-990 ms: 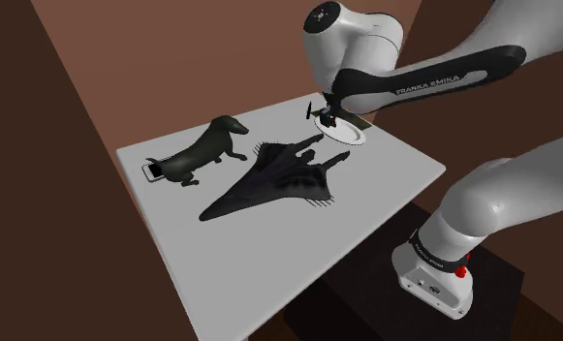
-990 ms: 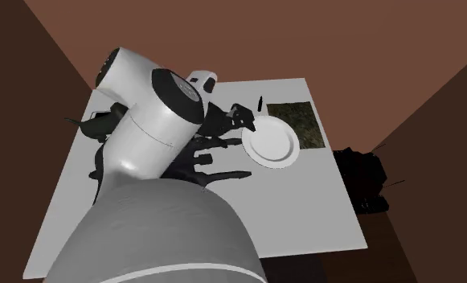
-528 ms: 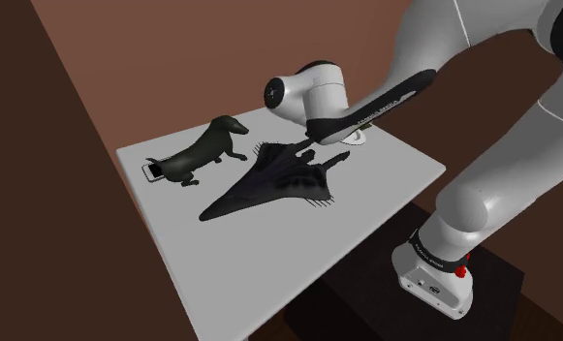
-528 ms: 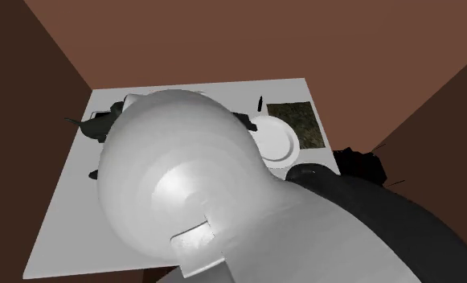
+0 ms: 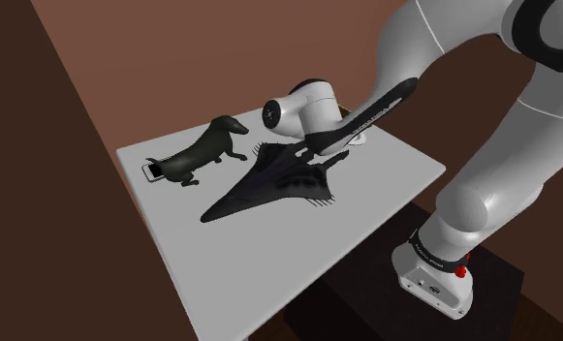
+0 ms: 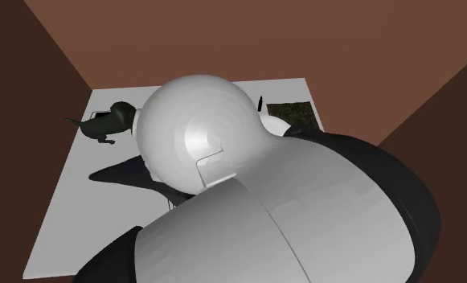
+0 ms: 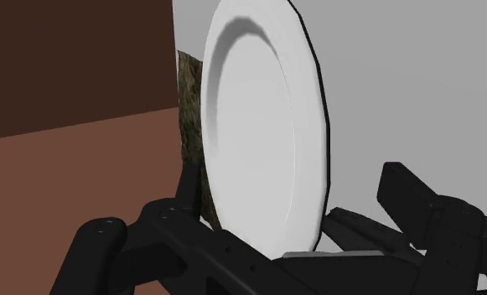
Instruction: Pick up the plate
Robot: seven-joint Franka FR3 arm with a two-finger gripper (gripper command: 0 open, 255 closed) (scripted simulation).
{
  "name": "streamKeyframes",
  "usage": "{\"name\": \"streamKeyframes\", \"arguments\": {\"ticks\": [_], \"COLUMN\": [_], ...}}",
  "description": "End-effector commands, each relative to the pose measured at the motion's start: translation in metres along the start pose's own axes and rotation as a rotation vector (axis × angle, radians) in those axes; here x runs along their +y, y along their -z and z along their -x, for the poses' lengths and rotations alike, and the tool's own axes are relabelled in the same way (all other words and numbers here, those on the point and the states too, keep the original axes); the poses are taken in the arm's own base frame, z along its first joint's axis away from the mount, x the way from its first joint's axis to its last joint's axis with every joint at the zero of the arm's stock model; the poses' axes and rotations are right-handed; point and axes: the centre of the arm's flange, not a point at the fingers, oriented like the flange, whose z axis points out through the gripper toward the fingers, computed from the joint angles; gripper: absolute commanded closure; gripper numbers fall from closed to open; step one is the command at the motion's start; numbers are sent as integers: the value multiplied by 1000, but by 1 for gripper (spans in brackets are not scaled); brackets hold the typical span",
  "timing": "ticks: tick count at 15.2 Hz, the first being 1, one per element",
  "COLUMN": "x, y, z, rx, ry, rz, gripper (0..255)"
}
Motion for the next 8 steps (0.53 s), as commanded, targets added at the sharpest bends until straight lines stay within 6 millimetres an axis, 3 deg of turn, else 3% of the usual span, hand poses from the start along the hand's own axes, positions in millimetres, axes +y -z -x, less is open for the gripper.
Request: {"name": "streamKeyframes", "arguments": {"ticks": [1,2,8], "x": [-5,-5,-5], "y": [-2,-2,-2], "z": [0,0,-1], "rx": [0,1,1], "ry": [0,0,0], "rz": [0,0,0], "gripper": [0,255,255]}}
